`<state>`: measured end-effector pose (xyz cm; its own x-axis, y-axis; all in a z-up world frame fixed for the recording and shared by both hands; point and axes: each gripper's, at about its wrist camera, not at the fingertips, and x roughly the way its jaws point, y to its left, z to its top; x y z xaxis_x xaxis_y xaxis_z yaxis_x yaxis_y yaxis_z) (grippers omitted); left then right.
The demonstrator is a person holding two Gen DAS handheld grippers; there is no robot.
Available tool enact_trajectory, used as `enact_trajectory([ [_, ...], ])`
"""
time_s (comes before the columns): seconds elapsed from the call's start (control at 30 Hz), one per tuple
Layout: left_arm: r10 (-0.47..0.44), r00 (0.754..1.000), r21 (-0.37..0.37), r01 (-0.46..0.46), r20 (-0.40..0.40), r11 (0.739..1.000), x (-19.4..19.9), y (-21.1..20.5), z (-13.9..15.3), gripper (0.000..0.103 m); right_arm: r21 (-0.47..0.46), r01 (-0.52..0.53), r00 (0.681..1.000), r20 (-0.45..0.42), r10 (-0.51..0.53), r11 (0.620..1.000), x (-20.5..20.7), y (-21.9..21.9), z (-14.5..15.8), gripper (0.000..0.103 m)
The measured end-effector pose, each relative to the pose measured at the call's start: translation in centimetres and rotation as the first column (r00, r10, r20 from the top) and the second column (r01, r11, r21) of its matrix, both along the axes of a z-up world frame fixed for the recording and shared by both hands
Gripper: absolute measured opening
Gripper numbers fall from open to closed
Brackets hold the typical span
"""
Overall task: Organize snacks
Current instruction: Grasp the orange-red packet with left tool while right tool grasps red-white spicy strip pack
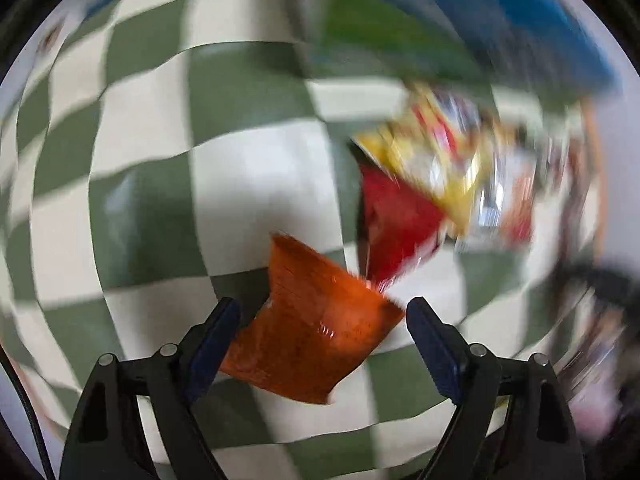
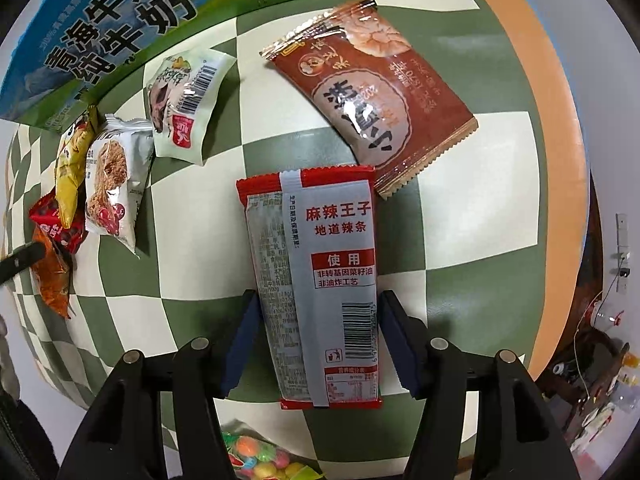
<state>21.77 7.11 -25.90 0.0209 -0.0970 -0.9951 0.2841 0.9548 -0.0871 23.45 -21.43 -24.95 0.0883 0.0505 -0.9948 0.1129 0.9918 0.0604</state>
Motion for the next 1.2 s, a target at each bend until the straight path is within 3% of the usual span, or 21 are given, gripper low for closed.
enact_trajectory([
  [0.03, -0.049, 0.999, 0.045, 0.05, -0.009, 0.998, -0.4, -0.8, -0.7, 0.085, -0.008, -0.007, 1.0, 0.0, 0.007, 1.0, 0.1, 0.2, 0.0, 0.06],
  [0.1, -0.057, 0.998, 0.094, 0.057, -0.003, 0.994, -0.8, -1.9, -1.4, 0.085, -0.019, -0.018, 1.0, 0.002, 0.019, 1.0, -0.3, 0.8, 0.0, 0.056],
  [0.13, -0.044, 0.999, 0.089, 0.044, -0.003, 0.995, -1.0, -1.8, -1.6, 0.078, -0.019, -0.027, 1.0, -0.001, 0.027, 0.999, -0.2, 1.0, 0.1, 0.055],
  [0.23, 0.121, 0.992, 0.005, -0.121, -0.022, 0.993, -2.3, -0.7, -1.6, 0.061, -0.007, -0.049, 0.999, -0.01, 0.049, 0.999, -0.4, 1.7, 0.4, 0.052],
  [0.3, 0.272, 0.959, -0.08, -0.278, -0.079, 0.957, -4.7, 1.0, -1.9, 0.059, 0.02, -0.054, 0.998, -0.025, 0.055, 0.998, -0.9, 2.6, 0.4, 0.051],
  [0.4, 0.315, 0.942, -0.129, -0.329, -0.117, 0.935, -7.4, 1.0, -3.0, 0.06, 0.077, -0.079, 0.996, -0.045, 0.083, 0.994, -1.8, 3.4, 0.2, 0.051],
  [0.5, 0.35, 0.929, -0.116, -0.364, -0.121, 0.924, -7.4, 1.8, -4.5, 0.06, 0.122, -0.056, 0.996, -0.058, 0.064, 0.991, -2.0, 3.4, -0.2, 0.059],
  [0.63, 0.407, 0.91, -0.13, -0.415, -0.083, 0.901, -6.6, 3.6, -4.9, 0.06, 0.134, -0.014, 0.998, -0.054, 0.021, 0.991, -1.6, 2.6, -1.0, 0.06],
  [0.67, 0.413, 0.908, -0.129, -0.419, -0.07, 0.899, -5.9, 4.0, -4.5, 0.059, 0.119, -0.013, 0.999, -0.045, 0.018, 0.993, -1.5, 2.7, -1.1, 0.06],
  [0.73, 0.423, 0.905, -0.121, -0.425, -0.041, 0.897, -6.5, 3.0, -3.5, 0.048, 0.084, -0.016, 0.999, -0.029, 0.018, 0.996, -1.8, 2.6, -1.3, 0.059],
  [0.8, 0.421, 0.907, -0.116, -0.42, -0.022, 0.9, -6.8, 1.1, -2.1, 0.047, 0.025, -0.048, 0.999, -0.003, 0.049, 0.999, -2.2, 3.7, -1.3, 0.051],
  [0.9, 0.428, 0.904, -0.105, -0.425, 0.005, 0.899, -8.7, 0.4, -0.5, 0.046, 0.007, -0.077, 0.997, 0.028, 0.077, 0.997, -3.1, 4.9, -0.7, 0.044],
  [1.1, 0.455, 0.89, -0.158, -0.449, 0.003, 0.879, -12.3, -1.5, 3.5, 0.046, 0.075, -0.083, 0.995, 0.069, 0.078, 0.994, -4.8, 5.3, 2.0, 0.043],
  [1.2, 0.443, 0.896, -0.215, -0.428, 0.024, 0.878, -11.5, -2.8, 7.4, 0.046, 0.134, -0.094, 0.99, 0.114, 0.079, 0.986, -4.4, 5.5, 6.0, 0.043],
])
